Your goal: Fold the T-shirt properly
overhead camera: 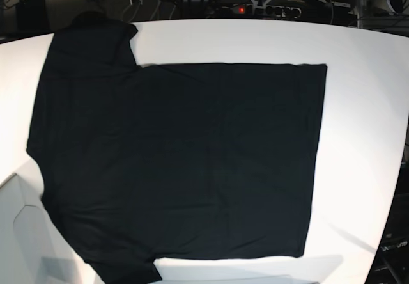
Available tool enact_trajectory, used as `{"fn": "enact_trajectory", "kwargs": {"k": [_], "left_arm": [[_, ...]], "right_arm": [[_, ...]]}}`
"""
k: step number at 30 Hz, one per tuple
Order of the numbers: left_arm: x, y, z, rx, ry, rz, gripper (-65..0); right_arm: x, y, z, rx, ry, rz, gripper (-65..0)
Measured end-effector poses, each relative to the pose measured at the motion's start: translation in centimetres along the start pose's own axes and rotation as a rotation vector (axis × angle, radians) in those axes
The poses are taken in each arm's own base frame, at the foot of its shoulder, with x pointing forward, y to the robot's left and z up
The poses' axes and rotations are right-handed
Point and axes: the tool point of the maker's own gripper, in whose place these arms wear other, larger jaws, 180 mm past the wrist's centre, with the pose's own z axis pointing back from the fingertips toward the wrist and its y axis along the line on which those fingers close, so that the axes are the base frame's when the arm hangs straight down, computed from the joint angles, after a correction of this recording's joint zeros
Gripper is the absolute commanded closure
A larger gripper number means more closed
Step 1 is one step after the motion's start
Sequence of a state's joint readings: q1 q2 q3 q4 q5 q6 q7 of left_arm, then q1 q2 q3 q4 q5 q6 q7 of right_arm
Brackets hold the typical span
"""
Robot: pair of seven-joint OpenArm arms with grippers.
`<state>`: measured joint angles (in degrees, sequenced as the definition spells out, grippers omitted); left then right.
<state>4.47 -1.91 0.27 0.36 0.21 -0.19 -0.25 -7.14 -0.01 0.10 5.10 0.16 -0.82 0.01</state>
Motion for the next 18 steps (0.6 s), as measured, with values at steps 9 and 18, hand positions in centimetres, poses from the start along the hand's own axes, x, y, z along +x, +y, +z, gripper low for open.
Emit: {"fn": "enact_trajectory", "kwargs": {"k": [9,18], "left_arm": [[-0.17,-0.01,0.0,0.0,0.002,0.0,0.0],[-0.69,-0.03,0.05,-0.001,-0.007,-0.003,0.0]], "right_arm": [[0.33,0.05,0.0,0.002,-0.005,0.0,0.0],[0.1,0.01,0.03,0.002,-0.017,0.0,0.0]]}}
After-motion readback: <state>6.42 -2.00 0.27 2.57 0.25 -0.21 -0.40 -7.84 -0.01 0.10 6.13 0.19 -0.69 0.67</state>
